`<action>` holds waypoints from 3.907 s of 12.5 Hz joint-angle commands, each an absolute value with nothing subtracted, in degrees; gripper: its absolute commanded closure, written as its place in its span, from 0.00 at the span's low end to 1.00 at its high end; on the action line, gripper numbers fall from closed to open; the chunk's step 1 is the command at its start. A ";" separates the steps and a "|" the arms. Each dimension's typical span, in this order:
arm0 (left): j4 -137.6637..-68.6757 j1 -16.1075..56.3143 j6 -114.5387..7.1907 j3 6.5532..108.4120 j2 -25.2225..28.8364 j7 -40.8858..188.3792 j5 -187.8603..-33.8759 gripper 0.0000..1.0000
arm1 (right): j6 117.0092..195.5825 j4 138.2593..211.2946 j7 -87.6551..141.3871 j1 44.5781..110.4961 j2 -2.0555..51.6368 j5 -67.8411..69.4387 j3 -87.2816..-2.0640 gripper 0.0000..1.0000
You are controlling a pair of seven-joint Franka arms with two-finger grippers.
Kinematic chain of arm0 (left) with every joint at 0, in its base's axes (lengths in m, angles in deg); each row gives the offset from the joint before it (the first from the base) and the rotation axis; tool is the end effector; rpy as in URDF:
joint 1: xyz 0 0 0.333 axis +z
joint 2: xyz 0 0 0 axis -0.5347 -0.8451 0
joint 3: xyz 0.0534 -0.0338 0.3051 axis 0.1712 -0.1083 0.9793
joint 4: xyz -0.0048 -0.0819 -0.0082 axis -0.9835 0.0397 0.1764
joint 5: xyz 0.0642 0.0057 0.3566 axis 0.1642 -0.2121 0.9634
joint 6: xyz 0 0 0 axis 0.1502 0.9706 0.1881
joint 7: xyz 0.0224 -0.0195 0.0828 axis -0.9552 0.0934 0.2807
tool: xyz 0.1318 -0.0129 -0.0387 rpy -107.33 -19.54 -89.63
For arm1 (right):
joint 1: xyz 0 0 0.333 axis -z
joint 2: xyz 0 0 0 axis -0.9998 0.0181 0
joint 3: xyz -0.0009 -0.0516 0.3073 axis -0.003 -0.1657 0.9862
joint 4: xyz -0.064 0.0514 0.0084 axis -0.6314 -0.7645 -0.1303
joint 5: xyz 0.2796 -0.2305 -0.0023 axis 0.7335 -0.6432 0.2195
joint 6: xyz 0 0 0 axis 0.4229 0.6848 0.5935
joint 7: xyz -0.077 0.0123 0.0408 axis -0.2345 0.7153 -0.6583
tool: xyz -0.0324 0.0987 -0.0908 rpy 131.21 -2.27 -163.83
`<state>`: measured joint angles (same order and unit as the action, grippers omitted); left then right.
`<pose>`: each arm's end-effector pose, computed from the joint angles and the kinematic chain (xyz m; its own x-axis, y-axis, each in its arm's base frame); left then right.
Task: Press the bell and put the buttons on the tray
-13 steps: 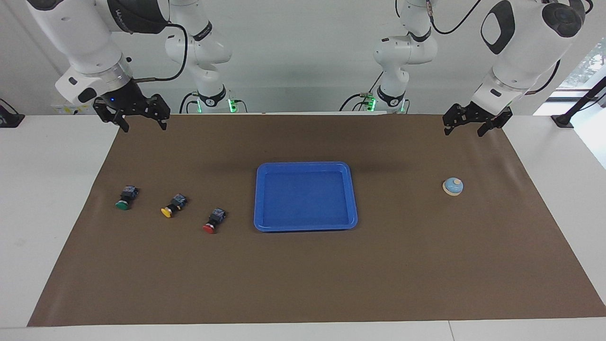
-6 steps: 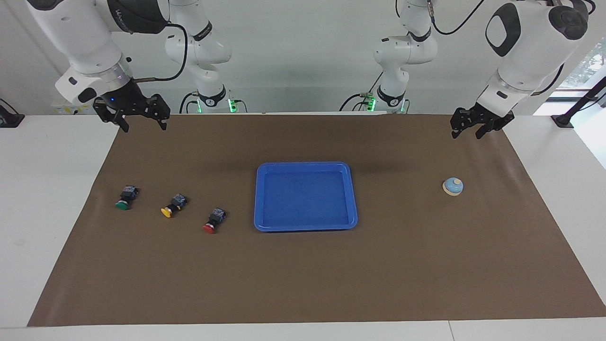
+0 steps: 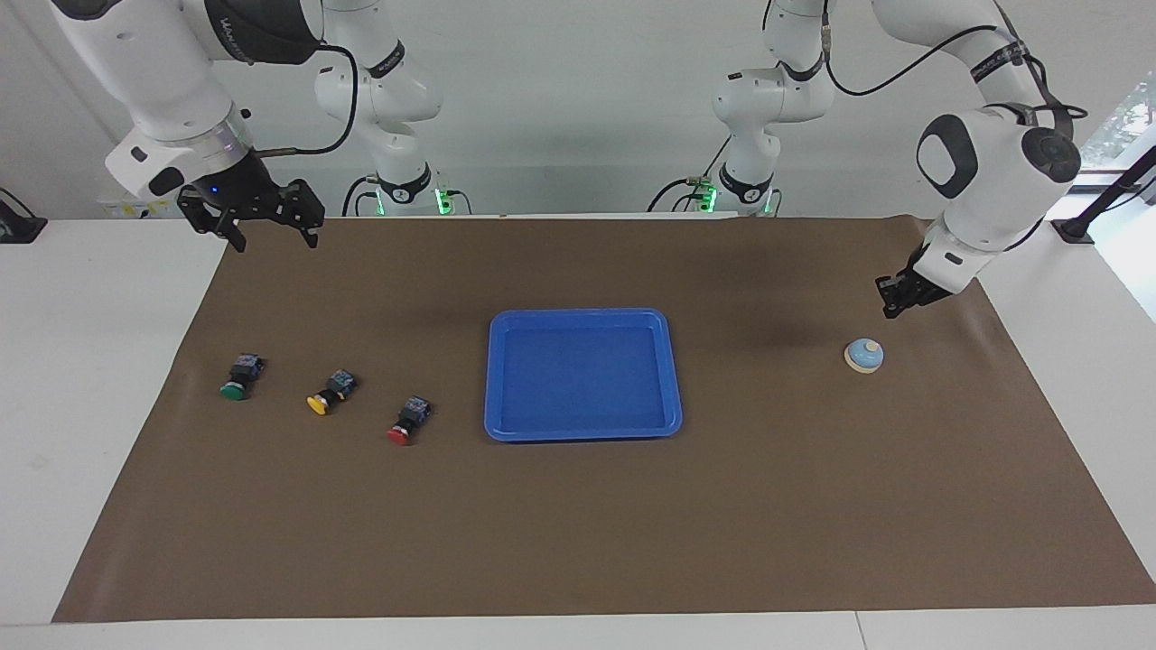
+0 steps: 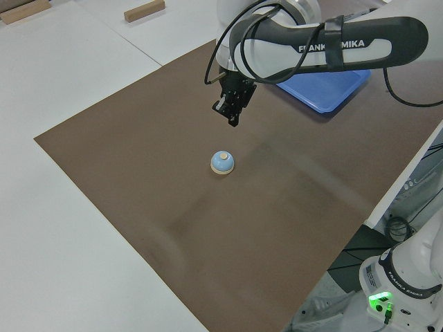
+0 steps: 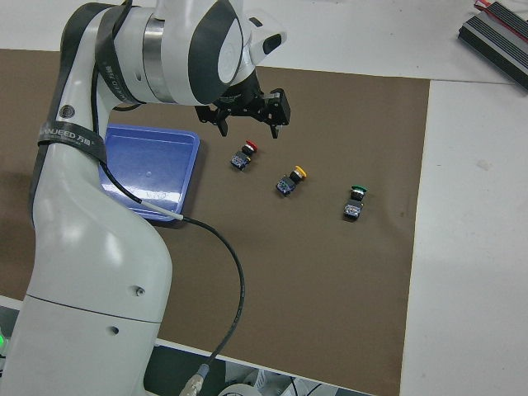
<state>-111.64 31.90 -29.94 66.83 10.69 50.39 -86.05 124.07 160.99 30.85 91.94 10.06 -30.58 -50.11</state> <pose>0.5123 0.0521 0.4023 0.9970 -0.0324 -0.0702 -0.0314 -0.9994 0.0143 0.5136 -0.0131 0.5795 0.9946 0.0493 -0.0913 0.0501 -0.9987 0.0068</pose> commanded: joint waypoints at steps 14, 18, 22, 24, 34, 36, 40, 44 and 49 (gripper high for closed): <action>-114.86 31.62 -38.22 68.51 5.71 49.78 -86.52 1.00 | 123.60 161.99 29.59 92.48 9.01 -29.79 -49.85 0.00; -103.58 29.42 -16.40 67.46 13.24 50.30 -86.78 0.00 | 123.60 161.99 29.59 92.56 9.01 -29.79 -49.85 0.00; -91.29 28.20 -0.74 66.31 14.68 53.45 -86.87 0.00 | 123.60 161.99 29.59 92.48 9.01 -29.79 -49.85 0.00; -90.65 28.10 0.16 66.05 14.86 56.19 -86.96 0.00 | 123.60 161.99 29.59 92.48 9.01 -29.79 -49.85 0.00; -91.27 27.66 -1.60 65.70 13.27 56.90 -86.61 0.00 | 122.63 162.08 28.89 92.74 8.83 -29.79 -49.77 0.00; -91.71 26.62 -2.04 65.87 13.36 56.64 -86.18 0.00 | 126.55 165.13 34.03 91.69 7.61 -29.70 -49.42 0.00; -90.83 25.55 -1.33 63.85 13.71 56.46 -83.71 0.00 | 143.34 179.20 48.97 87.48 5.39 -29.70 -48.62 0.00; -90.74 26.95 -1.16 64.11 14.15 56.63 -83.71 0.00 | 157.91 184.47 58.24 85.27 13.74 -29.70 -48.62 0.00; -90.74 26.87 -1.25 64.11 14.15 56.63 -83.71 0.00 | 174.02 188.98 63.43 83.69 22.34 -29.70 -48.71 0.00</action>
